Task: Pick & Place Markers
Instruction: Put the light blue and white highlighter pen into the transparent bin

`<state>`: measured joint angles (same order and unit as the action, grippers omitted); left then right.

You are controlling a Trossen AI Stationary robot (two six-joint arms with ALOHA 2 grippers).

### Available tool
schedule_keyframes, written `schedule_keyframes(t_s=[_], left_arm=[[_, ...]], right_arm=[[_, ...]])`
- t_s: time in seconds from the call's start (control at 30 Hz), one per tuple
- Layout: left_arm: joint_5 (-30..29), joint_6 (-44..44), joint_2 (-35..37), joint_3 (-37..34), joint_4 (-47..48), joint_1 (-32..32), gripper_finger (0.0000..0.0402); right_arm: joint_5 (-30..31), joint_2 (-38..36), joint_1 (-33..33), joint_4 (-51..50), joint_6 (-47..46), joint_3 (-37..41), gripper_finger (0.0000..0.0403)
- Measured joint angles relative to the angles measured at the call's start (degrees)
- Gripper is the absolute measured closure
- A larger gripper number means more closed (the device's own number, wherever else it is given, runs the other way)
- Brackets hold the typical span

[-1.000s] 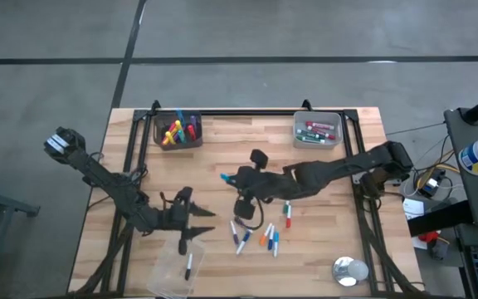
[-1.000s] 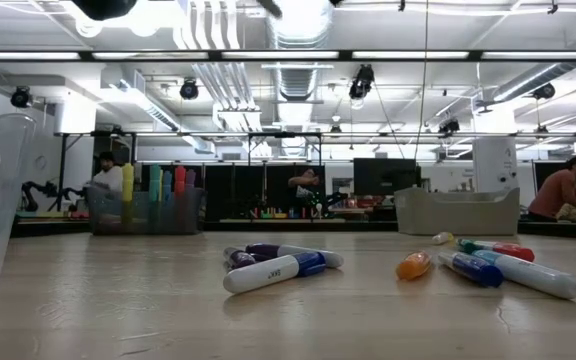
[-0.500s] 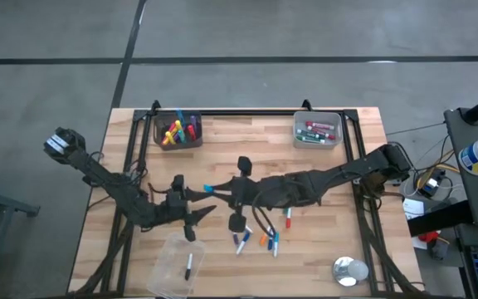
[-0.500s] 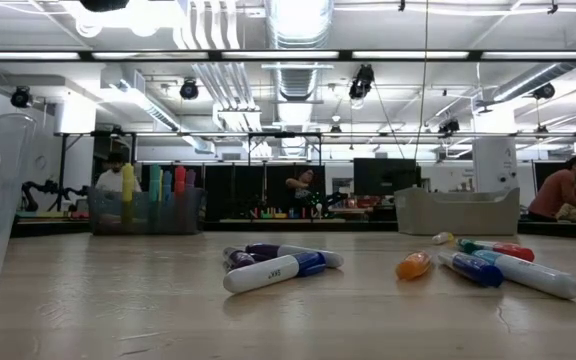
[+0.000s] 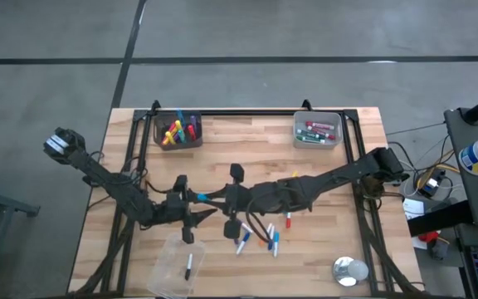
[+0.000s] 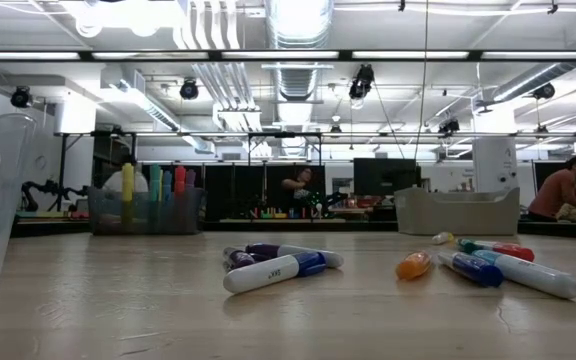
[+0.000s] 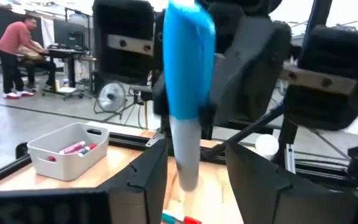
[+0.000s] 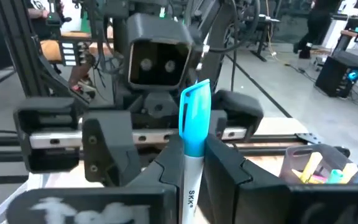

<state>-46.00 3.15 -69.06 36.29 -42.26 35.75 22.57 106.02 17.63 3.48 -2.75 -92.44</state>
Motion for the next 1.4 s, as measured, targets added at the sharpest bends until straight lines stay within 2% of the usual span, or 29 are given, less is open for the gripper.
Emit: schedule_keyframes(t_s=[0.37, 0.63, 0.83, 0.97, 1.1, 1.4], left_arm=[[-0.38, 0.51, 0.00, 0.00, 1.41, -0.02, 0.0326], [-0.48, 1.49, 0.00, 0.00, 2.77, -0.02, 0.0357], [-0.21, 4.84, 0.22, 0.00, 7.11, 0.11, 0.0361], [1.57, 13.21, 1.39, 0.00, 15.15, 1.08, 0.0362], [8.70, 24.25, 3.54, 0.00, 23.90, 2.60, 0.0362], [36.55, 52.46, 4.92, 0.07, 35.05, 6.20, 0.0362]], right_arm=[[1.79, -0.09, 0.02, -0.90, 0.42, 0.00, 0.0364], [1.73, -0.11, 0.04, -2.61, 0.03, 0.00, 0.0360], [1.79, -0.94, 0.21, -7.14, 0.94, 0.00, 0.0313], [1.85, -2.86, 0.35, -13.84, 1.44, 0.00, 0.0273], [1.81, -3.63, 0.44, -19.94, 0.12, -0.02, 0.0247], [1.83, -3.61, 0.42, -24.87, -2.83, 1.18, 0.0237]])
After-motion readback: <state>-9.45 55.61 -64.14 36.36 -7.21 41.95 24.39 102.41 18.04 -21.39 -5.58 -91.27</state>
